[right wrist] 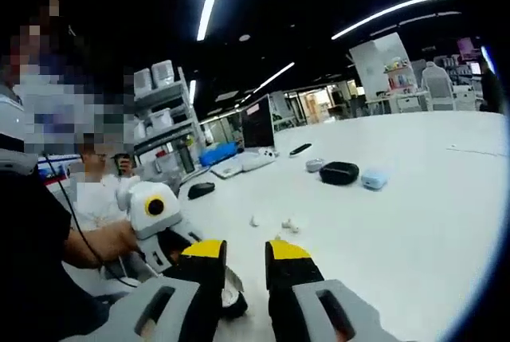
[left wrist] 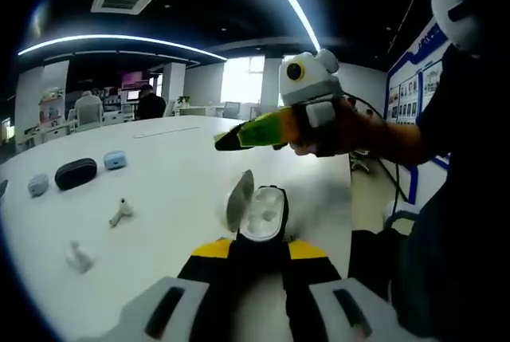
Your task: Pick up the earbuds from the table and place the earbuds into the earbud case
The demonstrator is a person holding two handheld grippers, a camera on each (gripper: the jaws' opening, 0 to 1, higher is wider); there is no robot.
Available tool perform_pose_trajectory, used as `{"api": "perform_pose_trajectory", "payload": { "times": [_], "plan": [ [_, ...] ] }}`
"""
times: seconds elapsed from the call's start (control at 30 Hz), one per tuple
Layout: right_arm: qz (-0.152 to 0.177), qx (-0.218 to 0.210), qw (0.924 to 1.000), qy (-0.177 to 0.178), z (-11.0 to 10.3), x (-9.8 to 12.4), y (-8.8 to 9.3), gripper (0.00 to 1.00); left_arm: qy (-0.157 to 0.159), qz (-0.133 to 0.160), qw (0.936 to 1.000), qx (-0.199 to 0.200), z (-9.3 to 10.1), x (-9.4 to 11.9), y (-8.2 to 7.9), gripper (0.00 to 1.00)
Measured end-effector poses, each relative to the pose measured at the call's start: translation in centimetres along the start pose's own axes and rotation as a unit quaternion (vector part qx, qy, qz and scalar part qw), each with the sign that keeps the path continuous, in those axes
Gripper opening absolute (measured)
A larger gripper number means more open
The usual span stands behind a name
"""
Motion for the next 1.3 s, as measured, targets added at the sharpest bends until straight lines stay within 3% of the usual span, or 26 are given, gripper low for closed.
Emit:
{"api": "perform_pose_trajectory", "payload": {
  "times": [0.23,0.4,0.63,0.97,1.3],
  "plan": [
    [-0.077,0.090,0.9930,-0.005,2.2,-3.5,0.3,0.17,0.002,0.003,1.0000,0.000,0.1,-0.1,0.1,0.25],
    [-0.107,0.133,0.9851,-0.020,3.3,-7.0,0.6,0.19,0.002,0.008,1.0000,0.005,0.1,-0.1,0.2,0.25],
    [-0.133,0.139,0.9811,-0.021,4.4,-10.1,1.6,0.19,0.004,0.017,0.9998,0.011,-0.1,0.0,0.4,0.25],
    [-0.133,0.129,0.9825,-0.015,4.6,-11.5,2.1,0.18,0.005,0.019,0.9997,0.015,-0.2,0.0,0.4,0.25],
    [-0.136,0.151,0.9789,-0.017,4.4,-11.2,2.2,0.11,0.004,0.019,0.9997,0.016,-0.3,0.0,0.4,0.25]
  ]
}}
Point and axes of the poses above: the point that each gripper's makers call its tool centre point, and the gripper's own axes: x roughly backward along the fingers, z roughly to its right, y roughly out of its underside, the point moved 10 cm from there along x, roughly backward along the fingers, and after that the axes turned 11 degrees about x, right-handed, at the moved point
